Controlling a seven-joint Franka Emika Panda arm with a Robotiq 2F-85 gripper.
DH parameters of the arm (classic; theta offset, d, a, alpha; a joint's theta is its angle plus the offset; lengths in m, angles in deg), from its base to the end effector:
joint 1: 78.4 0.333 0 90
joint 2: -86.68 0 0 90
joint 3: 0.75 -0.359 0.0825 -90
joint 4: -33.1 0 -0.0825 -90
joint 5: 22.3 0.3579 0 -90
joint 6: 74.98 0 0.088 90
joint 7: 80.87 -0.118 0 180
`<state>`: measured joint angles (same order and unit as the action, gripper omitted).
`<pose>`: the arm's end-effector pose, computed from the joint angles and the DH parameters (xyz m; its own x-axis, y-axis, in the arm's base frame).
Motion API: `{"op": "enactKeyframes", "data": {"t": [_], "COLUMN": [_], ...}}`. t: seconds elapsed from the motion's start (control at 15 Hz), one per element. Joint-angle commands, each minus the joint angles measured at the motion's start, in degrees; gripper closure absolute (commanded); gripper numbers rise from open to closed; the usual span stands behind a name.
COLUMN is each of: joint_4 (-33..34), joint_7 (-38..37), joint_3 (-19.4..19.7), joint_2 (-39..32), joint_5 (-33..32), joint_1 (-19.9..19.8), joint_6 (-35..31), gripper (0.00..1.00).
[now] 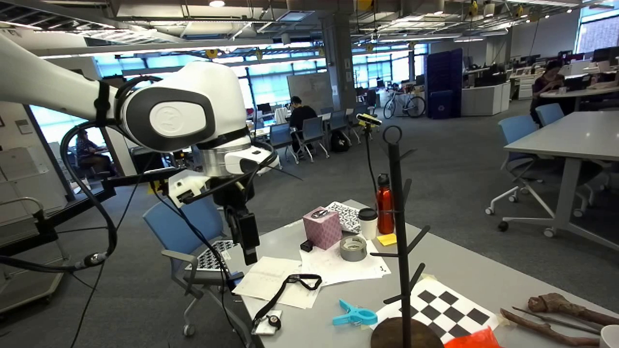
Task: Pick up the peg and hang it on the black stand
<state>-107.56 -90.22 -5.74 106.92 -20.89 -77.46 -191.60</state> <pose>0.3814 0.0432 0.4642 0.9948 -0.0782 -0.0649 -0.0771 -0.9968 0.0197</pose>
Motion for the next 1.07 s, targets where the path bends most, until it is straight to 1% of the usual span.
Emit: {"op": "enactKeyframes", "data": {"t": [0.0,0.2,0.4,0.73,1.0], "joint_4": [0.1,-0.1,0.5,1.7,3.6], "joint_7": [-0.1,-2.9,-8.8,-20.8,-29.1], "joint_3": [0.3,-0.5,-1.2,-2.4,-1.9], "joint_2": [0.0,-1.9,-5.1,-12.6,-18.9], "joint_5": [-0.1,-1.1,-1.2,-2.6,-6.4], "joint_1": [0.3,-0.1,-0.6,-0.6,-0.5], "joint_6": [0.1,-1.7,-5.6,-16.3,-23.6], "gripper": [0.00,0.00,0.00,0.00,0.00]}}
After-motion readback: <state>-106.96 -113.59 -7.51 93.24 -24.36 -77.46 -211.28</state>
